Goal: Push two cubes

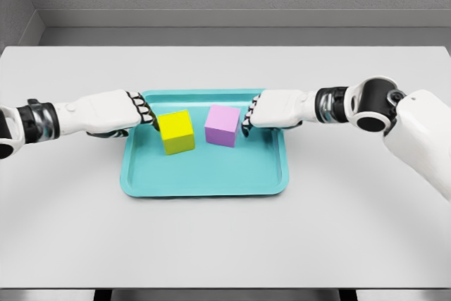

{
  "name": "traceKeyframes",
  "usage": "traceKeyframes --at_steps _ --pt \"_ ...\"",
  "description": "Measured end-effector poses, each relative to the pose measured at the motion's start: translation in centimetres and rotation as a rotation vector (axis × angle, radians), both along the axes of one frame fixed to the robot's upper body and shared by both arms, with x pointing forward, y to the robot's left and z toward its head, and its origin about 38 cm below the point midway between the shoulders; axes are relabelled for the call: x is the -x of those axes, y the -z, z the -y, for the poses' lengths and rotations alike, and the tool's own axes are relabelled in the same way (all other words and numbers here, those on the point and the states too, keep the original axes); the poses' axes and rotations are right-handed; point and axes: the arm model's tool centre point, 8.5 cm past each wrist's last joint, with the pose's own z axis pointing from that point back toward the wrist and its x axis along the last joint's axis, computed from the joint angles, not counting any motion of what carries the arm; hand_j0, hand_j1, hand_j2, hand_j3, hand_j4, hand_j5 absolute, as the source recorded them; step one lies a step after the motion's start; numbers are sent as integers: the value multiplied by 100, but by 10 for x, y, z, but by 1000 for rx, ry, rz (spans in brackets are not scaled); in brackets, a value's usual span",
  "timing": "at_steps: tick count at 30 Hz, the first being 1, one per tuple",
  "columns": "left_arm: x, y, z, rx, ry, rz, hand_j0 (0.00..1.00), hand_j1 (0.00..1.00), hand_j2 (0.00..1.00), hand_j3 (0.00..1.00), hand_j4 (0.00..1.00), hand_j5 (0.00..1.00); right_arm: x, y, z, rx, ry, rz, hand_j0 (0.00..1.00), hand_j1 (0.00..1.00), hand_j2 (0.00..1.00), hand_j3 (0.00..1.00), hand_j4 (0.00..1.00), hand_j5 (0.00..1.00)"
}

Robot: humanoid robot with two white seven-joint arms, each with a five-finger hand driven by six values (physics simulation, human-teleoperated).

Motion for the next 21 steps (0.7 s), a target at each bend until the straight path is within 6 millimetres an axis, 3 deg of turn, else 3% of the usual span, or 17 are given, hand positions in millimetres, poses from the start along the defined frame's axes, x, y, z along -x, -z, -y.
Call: traceKeyframes --at_steps 10,21 --pt "0 -1 4 9 7 1 74 74 74 74 74 74 -19 -13 -3 -7 30 18 65 65 65 65 65 65" --pt "0 0 18 22 30 0 74 74 74 74 74 74 -29 -7 -14 -21 47 -8 65 65 65 65 65 65"
